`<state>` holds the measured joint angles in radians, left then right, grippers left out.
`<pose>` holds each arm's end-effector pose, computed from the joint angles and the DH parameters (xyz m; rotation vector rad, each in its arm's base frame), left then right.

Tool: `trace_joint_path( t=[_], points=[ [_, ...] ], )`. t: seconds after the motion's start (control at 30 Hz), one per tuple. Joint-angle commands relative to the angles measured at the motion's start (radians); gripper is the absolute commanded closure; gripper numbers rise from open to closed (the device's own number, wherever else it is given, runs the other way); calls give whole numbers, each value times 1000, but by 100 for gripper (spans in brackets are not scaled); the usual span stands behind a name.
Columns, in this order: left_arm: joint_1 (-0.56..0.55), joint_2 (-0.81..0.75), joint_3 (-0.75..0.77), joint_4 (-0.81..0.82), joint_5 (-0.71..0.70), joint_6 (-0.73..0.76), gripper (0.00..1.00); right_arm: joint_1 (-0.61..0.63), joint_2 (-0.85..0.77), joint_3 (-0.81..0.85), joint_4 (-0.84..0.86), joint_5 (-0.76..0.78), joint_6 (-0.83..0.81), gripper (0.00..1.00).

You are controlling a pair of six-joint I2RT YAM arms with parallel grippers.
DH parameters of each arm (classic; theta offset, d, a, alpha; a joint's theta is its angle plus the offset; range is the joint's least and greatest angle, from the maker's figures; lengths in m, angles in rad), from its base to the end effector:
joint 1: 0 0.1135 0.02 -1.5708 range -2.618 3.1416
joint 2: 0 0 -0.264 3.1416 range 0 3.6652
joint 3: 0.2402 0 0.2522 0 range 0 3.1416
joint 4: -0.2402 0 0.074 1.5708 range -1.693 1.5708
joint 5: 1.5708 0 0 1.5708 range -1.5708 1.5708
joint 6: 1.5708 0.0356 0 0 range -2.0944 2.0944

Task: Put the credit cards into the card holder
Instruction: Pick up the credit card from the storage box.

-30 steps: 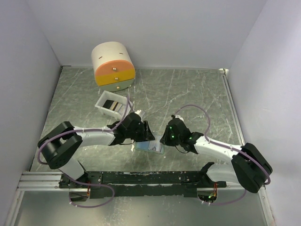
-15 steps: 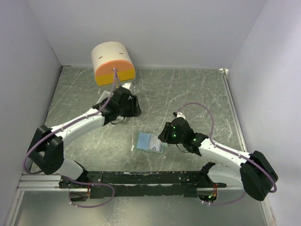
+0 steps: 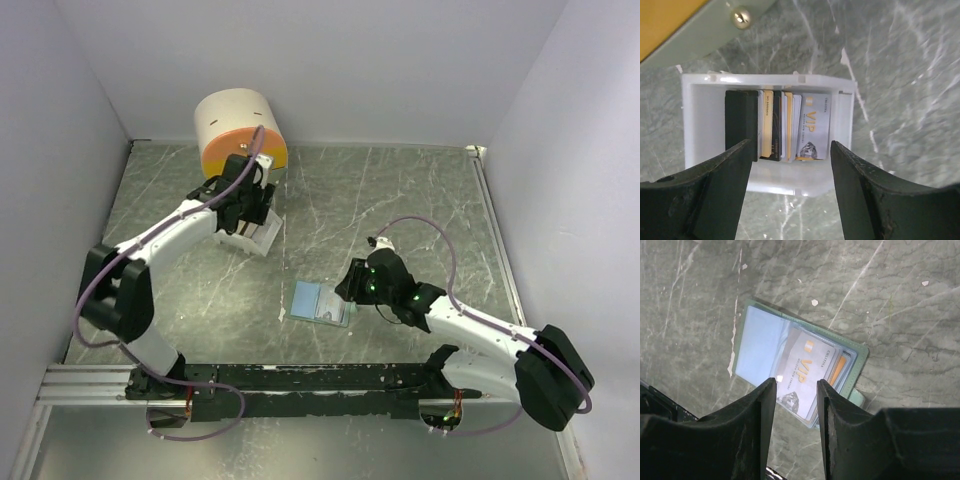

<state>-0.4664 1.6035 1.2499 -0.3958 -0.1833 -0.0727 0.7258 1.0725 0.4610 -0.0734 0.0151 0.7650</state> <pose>0.3236 -0.1556 0.2746 0.3602 2.2772 -0.0631 0.1602 0.1415 0.1846 0.0551 2.3745 0.7510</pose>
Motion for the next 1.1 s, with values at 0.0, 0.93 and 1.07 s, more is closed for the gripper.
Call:
trace_joint_path(
  t=[0.0, 0.93, 1.07],
  points=[
    [5, 92, 20, 2, -21, 189, 26, -5, -14, -7, 30, 6, -19, 61],
    [8, 295, -52, 156, -197, 261, 19, -18, -3, 15, 16, 5, -36, 60],
    [8, 296, -53, 172, -287, 263, 27, -20, -24, 6, 8, 11, -35, 60]
  ],
)
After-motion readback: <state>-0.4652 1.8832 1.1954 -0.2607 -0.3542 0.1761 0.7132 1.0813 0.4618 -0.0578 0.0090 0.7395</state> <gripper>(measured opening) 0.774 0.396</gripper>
